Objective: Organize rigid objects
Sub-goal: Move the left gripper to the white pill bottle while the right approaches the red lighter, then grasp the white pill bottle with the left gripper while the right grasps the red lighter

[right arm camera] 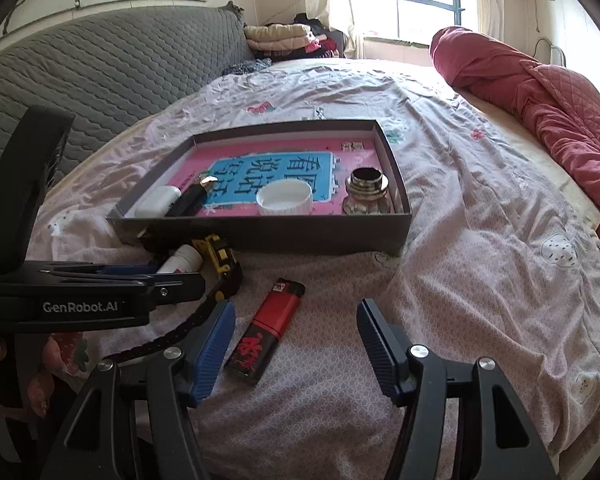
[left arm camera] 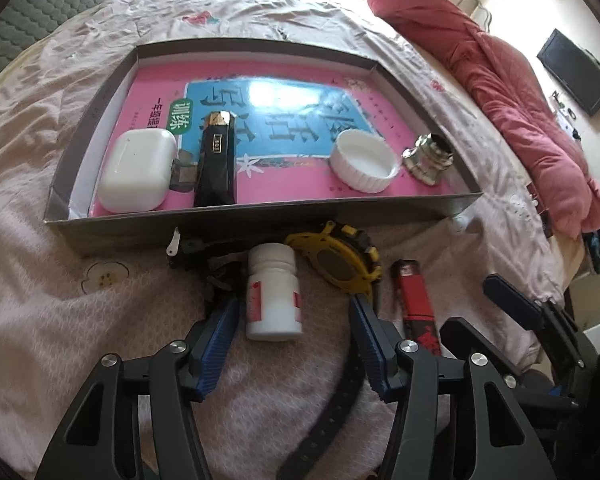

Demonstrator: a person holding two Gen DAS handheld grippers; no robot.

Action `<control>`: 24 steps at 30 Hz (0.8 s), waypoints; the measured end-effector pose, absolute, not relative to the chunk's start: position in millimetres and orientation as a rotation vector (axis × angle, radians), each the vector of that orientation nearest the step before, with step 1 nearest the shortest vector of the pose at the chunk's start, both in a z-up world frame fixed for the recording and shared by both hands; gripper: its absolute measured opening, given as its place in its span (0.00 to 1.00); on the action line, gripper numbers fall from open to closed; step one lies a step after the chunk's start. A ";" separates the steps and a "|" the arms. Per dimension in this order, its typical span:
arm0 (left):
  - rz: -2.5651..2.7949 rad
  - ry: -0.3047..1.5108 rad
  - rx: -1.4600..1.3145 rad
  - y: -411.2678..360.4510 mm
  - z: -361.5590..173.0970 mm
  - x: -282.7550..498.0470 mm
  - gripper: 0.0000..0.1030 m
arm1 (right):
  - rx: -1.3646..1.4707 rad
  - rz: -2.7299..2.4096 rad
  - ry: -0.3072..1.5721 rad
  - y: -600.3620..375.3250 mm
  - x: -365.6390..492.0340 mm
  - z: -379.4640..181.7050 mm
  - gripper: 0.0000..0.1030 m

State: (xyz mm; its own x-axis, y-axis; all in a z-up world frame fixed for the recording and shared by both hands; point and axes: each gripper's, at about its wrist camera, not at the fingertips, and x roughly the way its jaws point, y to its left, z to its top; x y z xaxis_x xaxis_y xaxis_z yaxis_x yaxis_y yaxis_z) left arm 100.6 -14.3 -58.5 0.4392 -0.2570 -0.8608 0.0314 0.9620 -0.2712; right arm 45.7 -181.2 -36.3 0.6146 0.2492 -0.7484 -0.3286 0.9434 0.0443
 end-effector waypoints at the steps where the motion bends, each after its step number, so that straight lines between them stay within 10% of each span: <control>1: -0.182 1.107 -0.228 -14.0 -60.6 102.7 0.54 | -0.102 0.331 0.850 -180.4 47.0 -37.4 0.61; 24: -0.260 1.217 -0.033 -24.0 -66.1 131.5 0.29 | -0.122 0.320 0.966 -158.8 66.5 -63.0 0.61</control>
